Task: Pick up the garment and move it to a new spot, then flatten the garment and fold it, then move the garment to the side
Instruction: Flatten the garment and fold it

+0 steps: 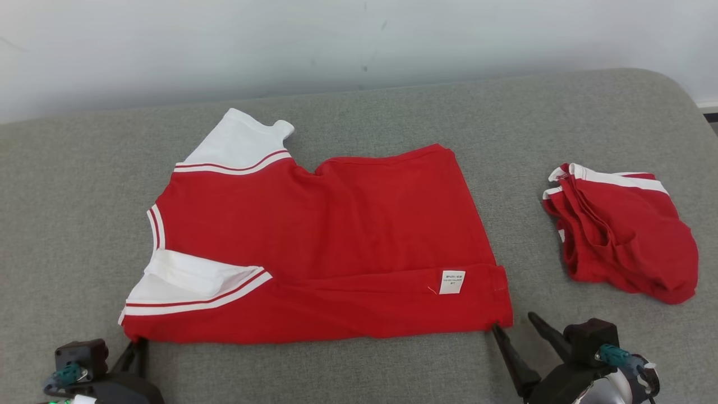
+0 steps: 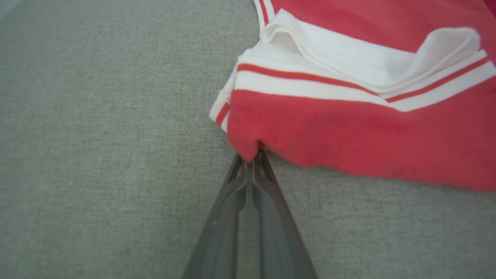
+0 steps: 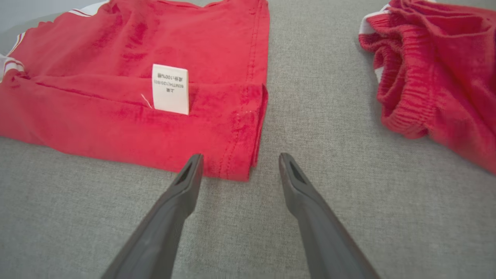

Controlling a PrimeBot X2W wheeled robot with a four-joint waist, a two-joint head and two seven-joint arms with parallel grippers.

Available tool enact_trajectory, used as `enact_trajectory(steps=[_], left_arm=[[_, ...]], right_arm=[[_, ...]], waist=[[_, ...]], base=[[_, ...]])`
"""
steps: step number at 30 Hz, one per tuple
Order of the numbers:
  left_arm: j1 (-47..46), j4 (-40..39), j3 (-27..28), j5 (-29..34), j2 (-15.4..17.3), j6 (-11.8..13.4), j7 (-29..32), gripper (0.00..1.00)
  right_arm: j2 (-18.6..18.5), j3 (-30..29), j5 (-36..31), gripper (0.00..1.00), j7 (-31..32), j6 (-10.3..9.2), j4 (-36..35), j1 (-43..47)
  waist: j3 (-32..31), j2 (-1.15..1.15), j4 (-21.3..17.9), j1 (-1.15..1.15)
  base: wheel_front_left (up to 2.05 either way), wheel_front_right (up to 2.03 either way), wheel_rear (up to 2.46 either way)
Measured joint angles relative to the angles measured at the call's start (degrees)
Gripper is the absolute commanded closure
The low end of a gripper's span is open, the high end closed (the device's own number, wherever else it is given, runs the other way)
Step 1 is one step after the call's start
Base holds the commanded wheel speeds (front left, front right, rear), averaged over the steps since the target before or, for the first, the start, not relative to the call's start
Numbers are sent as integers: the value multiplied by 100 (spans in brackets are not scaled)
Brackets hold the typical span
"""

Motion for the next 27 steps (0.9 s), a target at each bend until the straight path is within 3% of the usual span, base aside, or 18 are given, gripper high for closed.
enact_trajectory(steps=[23, 24, 25, 27], left_arm=[[-90, 54, -32, 3, -40, 0, -69, 100], [-91, 54, -36, 3, -43, 0, -73, 100], [-92, 54, -40, 3, -45, 0, -78, 100], [-103, 52, -63, 11, -54, 0, -77, 100]], right_arm=[[64, -11, 110, 0, 613, 12, 327, -327], [71, -11, 110, 9, 628, 12, 342, -331], [79, -10, 114, 66, 634, 7, 360, -345], [82, -16, 116, 100, 679, -5, 377, -400]], waist=[[115, 0, 117, 0], [119, 0, 123, 0], [122, 0, 130, 0], [131, 0, 146, 0]], base=[[0, 0, 0], [0, 0, 0], [0, 0, 0], [0, 0, 0]])
